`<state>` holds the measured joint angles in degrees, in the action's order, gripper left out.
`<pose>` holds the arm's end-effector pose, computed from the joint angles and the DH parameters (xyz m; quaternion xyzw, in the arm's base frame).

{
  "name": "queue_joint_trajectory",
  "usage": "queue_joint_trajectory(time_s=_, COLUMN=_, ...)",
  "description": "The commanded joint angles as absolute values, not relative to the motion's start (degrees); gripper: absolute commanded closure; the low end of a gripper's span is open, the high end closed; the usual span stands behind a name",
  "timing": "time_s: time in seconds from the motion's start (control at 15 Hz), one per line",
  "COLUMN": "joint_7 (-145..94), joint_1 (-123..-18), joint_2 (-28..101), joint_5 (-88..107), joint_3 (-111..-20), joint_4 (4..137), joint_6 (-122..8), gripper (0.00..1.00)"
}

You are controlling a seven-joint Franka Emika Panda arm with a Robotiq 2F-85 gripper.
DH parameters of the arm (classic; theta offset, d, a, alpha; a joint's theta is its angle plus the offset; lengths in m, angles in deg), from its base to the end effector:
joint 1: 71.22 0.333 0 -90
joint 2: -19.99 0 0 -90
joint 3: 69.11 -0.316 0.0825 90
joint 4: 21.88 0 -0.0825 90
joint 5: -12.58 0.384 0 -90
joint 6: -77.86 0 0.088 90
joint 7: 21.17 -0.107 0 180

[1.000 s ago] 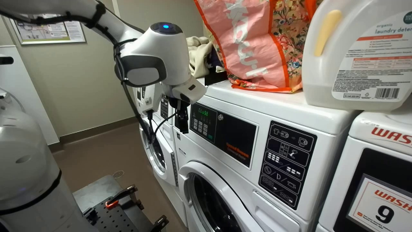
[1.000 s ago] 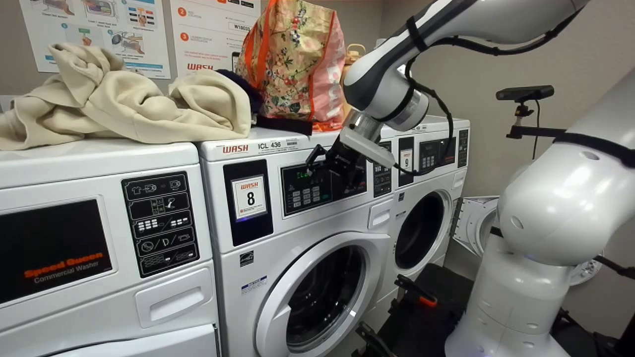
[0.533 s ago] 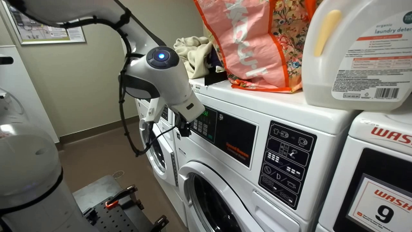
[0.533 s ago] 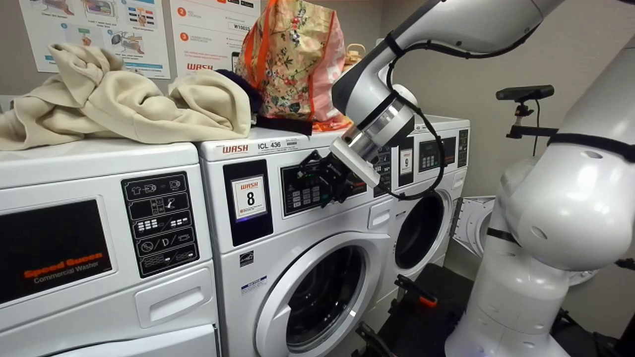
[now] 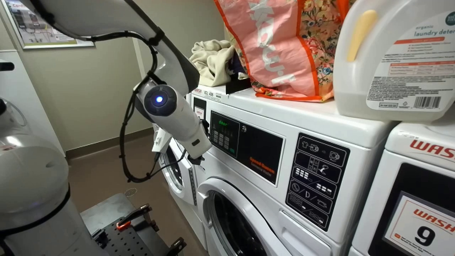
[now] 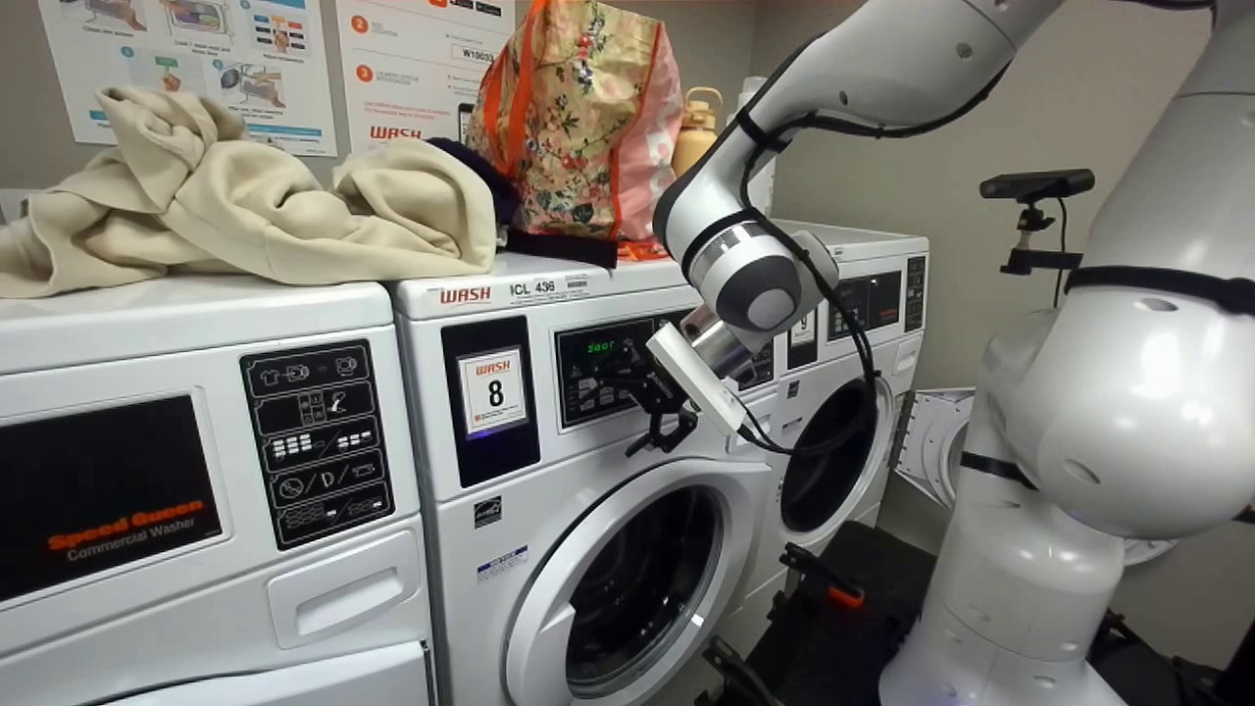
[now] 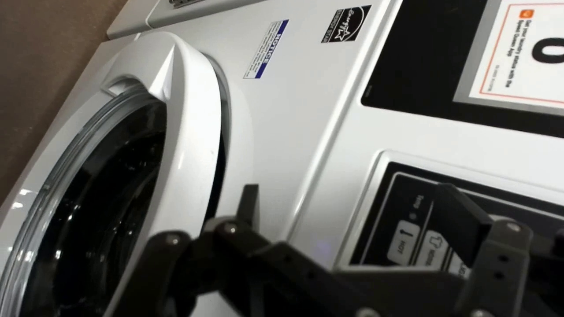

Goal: Press the central button on the button pad of the washing machine

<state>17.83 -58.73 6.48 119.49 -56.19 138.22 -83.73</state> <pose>0.3454 -0.0445 0.2641 -0.7897 0.4903 -0.1757 0.3242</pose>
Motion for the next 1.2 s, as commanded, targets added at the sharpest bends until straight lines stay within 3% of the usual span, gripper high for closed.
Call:
queue_joint_trajectory(time_s=0.0, joint_7=30.2, joint_1=-57.2, joint_2=6.8, joint_5=135.8, joint_3=-55.8, joint_4=138.2, joint_6=-86.8, gripper=0.0)
queue_joint_trajectory(time_s=0.47, joint_7=60.7, joint_1=-57.2, joint_2=6.3, joint_5=170.0, joint_3=-54.4, joint_4=138.0, joint_6=-84.9, gripper=0.0)
queue_joint_trajectory(time_s=1.0, joint_7=58.5, joint_1=-63.8, joint_2=2.9, joint_5=161.7, joint_3=-50.4, joint_4=138.7, joint_6=-83.4, gripper=0.0)
queue_joint_trajectory(time_s=1.13, joint_7=58.9, joint_1=-63.1, joint_2=3.8, joint_5=161.7, joint_3=-49.0, joint_4=137.2, joint_6=-83.7, gripper=0.26)
